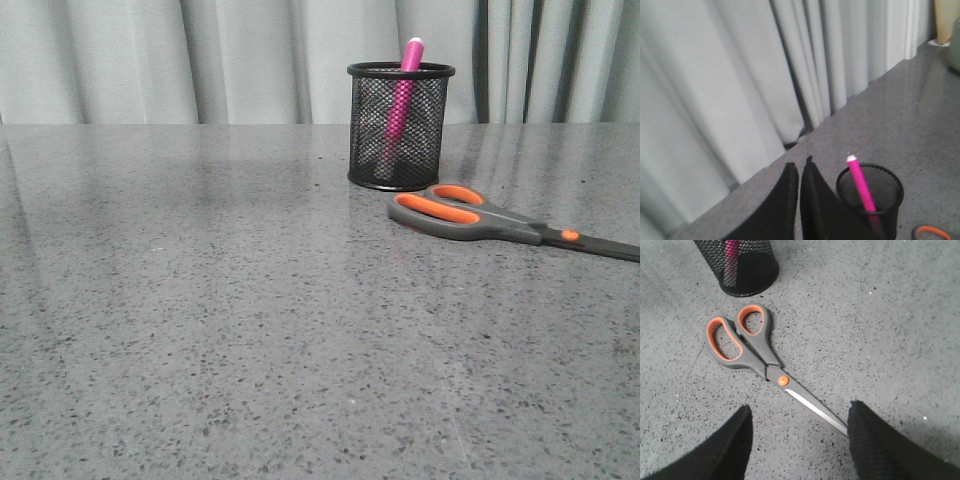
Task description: Put pen and scissors into bin
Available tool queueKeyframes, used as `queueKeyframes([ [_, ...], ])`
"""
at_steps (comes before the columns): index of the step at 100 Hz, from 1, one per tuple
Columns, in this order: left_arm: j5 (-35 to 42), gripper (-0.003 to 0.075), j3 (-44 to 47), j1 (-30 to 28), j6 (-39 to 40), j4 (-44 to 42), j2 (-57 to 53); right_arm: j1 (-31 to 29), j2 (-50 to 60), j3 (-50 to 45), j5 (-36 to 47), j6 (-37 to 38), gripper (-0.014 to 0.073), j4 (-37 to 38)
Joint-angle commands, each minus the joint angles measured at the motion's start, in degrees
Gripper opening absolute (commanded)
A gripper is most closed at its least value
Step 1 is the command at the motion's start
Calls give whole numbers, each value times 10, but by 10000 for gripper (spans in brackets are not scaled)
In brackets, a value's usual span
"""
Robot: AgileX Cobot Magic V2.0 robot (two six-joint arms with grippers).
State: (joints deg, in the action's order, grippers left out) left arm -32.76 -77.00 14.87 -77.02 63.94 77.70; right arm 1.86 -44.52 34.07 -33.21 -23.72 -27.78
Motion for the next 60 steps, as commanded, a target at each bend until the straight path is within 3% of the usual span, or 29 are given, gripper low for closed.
queueKeyframes([
  [1, 82, -20, 74, -12, 9, 21, -90, 14, -10, 32, 17, -34, 380, -7],
  [13, 152, -20, 199, -27, 9, 31, -190, 51, -44, 66, -11, -83, 379, -7],
  [32, 192, -19, 359, -64, 9, 49, -332, 81, -152, 139, -77, -118, 380, 12],
  [60, 209, -19, 470, -104, 9, 97, -456, 121, -322, 283, -195, -124, 380, 104],
])
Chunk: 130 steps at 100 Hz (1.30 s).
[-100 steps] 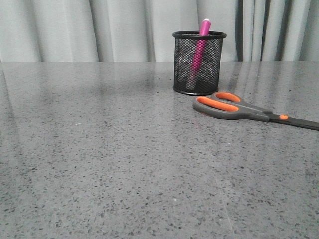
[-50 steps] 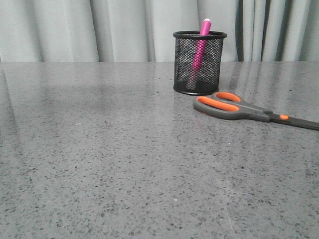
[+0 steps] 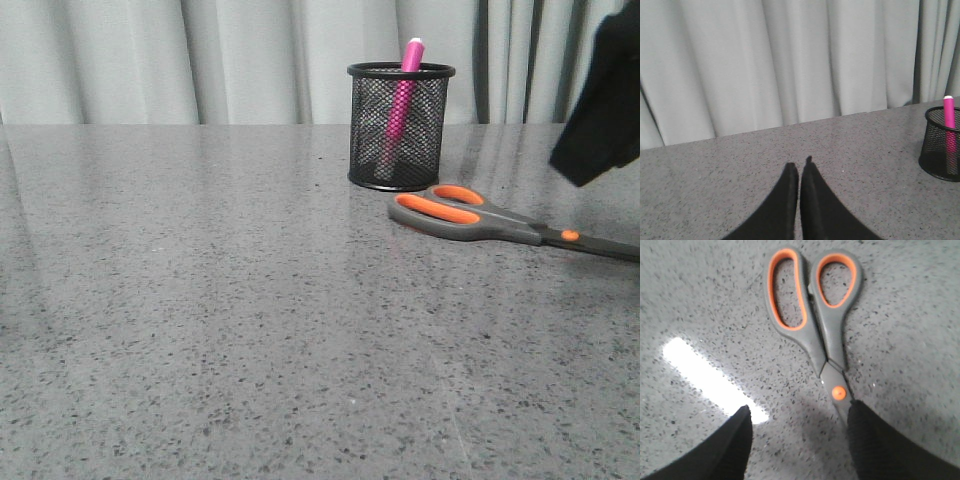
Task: Put pen and scissors into bin
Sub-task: 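Lower the right gripper onto the scissors' blades and close it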
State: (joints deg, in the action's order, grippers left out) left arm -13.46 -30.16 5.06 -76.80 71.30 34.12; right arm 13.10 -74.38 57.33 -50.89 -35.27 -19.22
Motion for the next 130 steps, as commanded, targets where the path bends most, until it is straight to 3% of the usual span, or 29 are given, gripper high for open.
queueKeyframes([
  [1, 16, -19, 4, -6, 7, 24, -23, 10, -31, 57, -23, -8, 380, 21],
  [29, 6, -19, 12, -6, 7, 24, -31, 18, -134, 153, -83, -11, 380, 48],
  [111, 6, -19, 12, -6, 7, 25, -31, 32, -193, 159, -60, -27, 379, 63],
  [118, 6, -19, 12, -6, 7, 25, -31, 34, -193, 159, -65, -27, 333, 63],
  [130, 6, -19, 12, -6, 7, 26, -31, 34, -193, 159, -78, -27, 150, 63],
])
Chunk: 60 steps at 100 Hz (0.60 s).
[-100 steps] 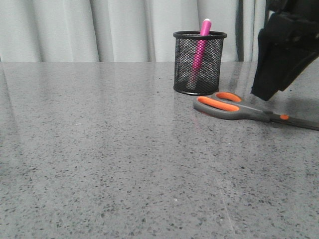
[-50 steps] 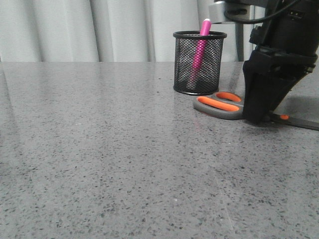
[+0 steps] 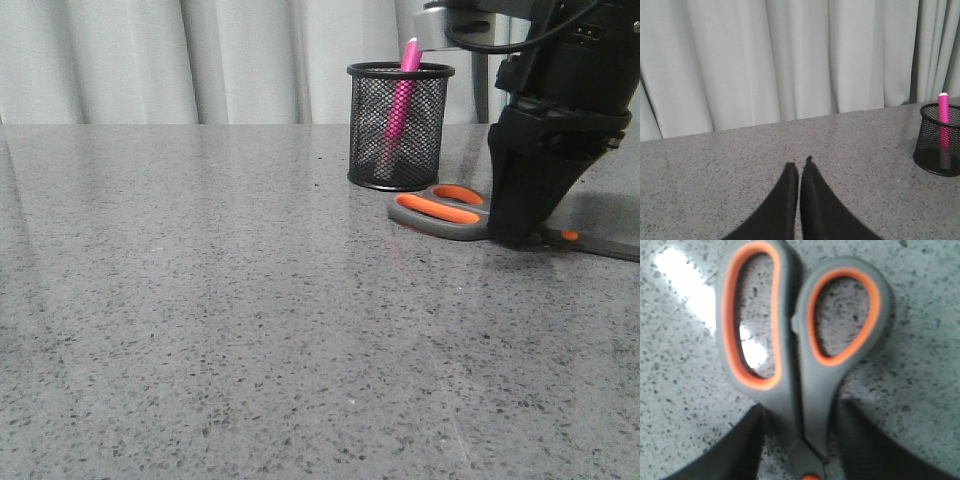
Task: Put pen and scissors into bin
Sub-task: 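Lower the right gripper onto the scissors' blades and close it, then lift the scissors with the right gripper, handles up, over the mesh cup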
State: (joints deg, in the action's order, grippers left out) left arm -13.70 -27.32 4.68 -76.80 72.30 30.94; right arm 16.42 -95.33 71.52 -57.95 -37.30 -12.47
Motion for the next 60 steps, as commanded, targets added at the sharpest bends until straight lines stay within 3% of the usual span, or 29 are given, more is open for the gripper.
queueKeyframes([
  [1, 9, -19, -17, -2, 7, 16, 1, 1, 16, 18, -8, -6, 127, -5],
  [15, 9, -19, -17, -2, 7, 16, 1, 1, 16, 18, -14, -6, -76, -5],
  [50, 9, -19, -17, -2, 7, 16, 1, -1, 99, 26, 3, -6, -75, -28],
  [60, 9, -19, -17, -2, 7, 16, 1, -6, 161, 5, 68, -6, -75, -74],
])
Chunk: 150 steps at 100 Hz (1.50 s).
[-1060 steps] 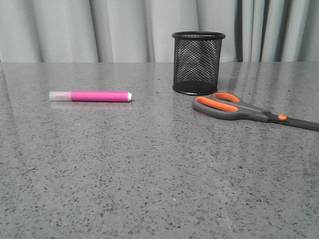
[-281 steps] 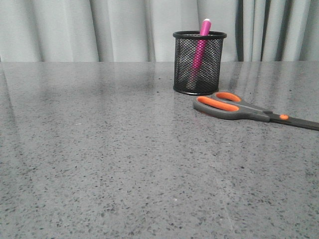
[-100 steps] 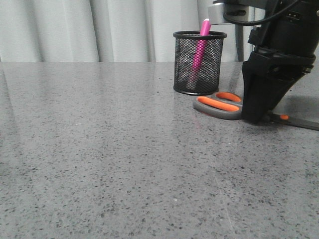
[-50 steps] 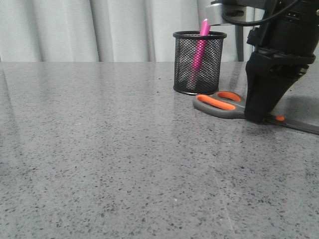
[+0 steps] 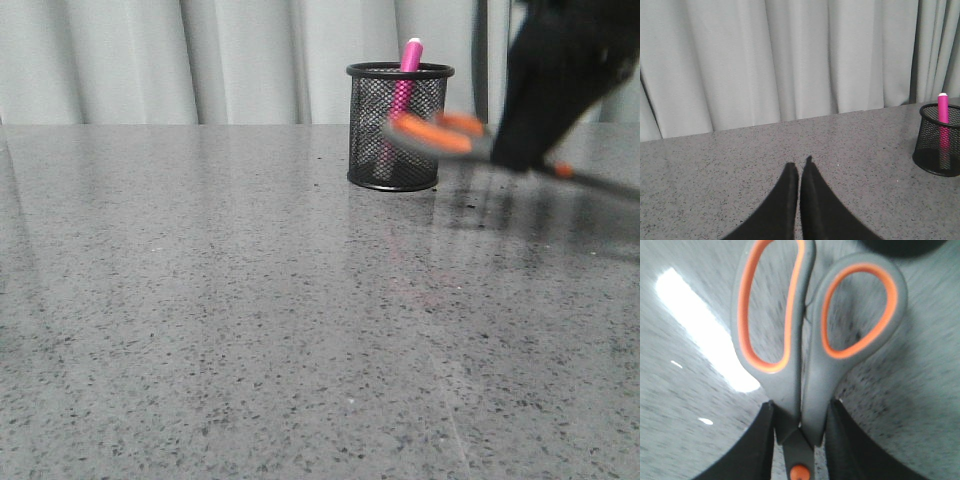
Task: Put pen and scissors into bin
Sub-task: 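Lift the scissors with the right gripper, handles up, over the mesh cup, then lower the scissors blade-first into the mesh cup and open the right gripper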
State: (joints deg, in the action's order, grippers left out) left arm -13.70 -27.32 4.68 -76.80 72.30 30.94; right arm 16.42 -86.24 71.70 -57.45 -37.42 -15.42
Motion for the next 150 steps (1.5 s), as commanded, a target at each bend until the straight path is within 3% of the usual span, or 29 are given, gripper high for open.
queueKeyframes([
  [1, 9, -19, -17, -2, 7, 16, 1, -6, 75, 1, 70, -5, -75, -47],
  [28, 9, -19, -17, -2, 7, 17, 1, 12, 190, -110, 423, -5, -76, -168],
  [54, 9, -19, -17, -2, 7, 29, 1, 99, 156, -111, 666, -5, -76, -174],
  [70, 9, -19, -17, -2, 7, 29, 1, 117, 91, -110, 818, -5, -76, -174],
  [101, 10, -19, -17, -2, 7, 29, 1, 119, -1, -84, 914, 38, -76, -174],
  [150, 11, -19, -17, -2, 7, 29, 1, 119, -75, -92, 925, 66, -76, -174],
])
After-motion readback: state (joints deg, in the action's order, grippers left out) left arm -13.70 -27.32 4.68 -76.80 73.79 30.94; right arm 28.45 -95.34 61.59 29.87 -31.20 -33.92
